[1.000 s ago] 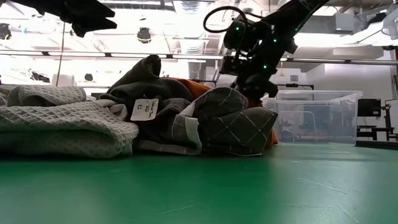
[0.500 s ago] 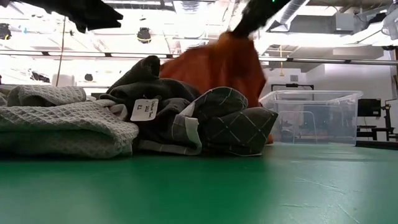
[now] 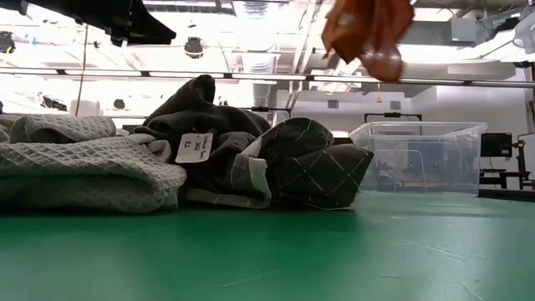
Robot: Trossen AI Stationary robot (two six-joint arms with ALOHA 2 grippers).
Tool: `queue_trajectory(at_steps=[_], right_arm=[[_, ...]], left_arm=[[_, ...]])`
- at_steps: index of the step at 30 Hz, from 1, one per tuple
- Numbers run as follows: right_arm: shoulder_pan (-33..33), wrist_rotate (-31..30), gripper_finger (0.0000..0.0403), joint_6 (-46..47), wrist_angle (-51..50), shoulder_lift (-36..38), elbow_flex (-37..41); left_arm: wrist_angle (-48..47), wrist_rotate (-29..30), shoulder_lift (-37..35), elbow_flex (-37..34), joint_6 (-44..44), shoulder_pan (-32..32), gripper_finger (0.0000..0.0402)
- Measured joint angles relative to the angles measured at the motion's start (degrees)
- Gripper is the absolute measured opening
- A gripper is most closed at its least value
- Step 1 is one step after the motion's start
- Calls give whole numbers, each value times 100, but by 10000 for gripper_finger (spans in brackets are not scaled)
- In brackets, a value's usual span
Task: Sort towels by color in basket
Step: Put the orange towel into the top transparent bin
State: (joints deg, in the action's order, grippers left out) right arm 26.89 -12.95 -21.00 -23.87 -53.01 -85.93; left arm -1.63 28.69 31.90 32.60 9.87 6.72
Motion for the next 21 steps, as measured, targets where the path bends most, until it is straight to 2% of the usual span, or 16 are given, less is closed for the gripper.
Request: queue_trajectory(at_steps=[7,10,21], right_arm=[[465,-942,17,533,-2306,-89,4],[636,-1146,17,787,-2938,-281,17],[1159,-1314,19,1058,-3208,-1382,7]], left_arm=[[281,-9,-2,-2,261,0,181],[345,-9,-2,-4,347,0,181],[510,-13,-2,-4,356,-2,181]])
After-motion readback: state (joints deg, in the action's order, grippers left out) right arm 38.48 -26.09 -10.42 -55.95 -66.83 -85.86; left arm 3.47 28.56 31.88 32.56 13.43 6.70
